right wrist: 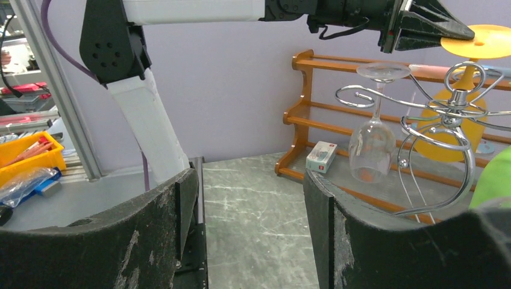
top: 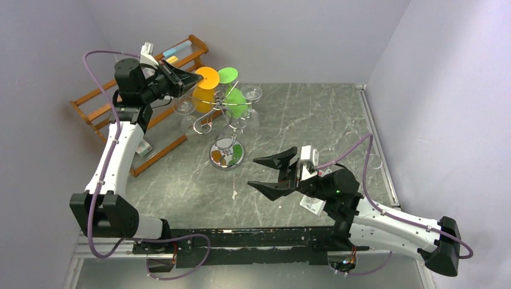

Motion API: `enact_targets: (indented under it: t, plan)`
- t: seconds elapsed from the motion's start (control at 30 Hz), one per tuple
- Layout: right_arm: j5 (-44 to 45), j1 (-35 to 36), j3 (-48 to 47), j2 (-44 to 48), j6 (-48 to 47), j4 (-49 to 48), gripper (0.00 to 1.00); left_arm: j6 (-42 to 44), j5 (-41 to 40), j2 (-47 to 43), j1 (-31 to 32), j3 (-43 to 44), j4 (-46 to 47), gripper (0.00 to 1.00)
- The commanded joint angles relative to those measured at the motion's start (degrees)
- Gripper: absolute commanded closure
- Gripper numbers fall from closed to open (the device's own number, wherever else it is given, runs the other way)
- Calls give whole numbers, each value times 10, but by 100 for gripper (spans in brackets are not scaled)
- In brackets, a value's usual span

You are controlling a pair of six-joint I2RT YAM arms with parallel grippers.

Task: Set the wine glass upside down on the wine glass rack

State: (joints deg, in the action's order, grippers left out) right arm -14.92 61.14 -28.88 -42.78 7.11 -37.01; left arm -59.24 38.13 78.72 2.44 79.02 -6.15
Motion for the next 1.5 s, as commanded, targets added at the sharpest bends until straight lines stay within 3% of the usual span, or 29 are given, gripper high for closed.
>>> enact_targets:
  t: [0.0,0.3,0.77,1.23,1.47]
  plan:
    - [7,2,6,5,3,-15,31,-8,13,24,-6,33,33,95]
    - [2,1,-7,-8,5,-10,32,-15,8,42,-6,41,73,95]
    - [14,1,-26,-20,-6,32,31,36,-71,24,-23,34,40,95]
    - [17,1,-18,-23,15,13,31,41,-21,9,-53,-4,57,95]
    - [14,1,-16,-29,21,2,31,77,-6,6,-53,-13,18,95]
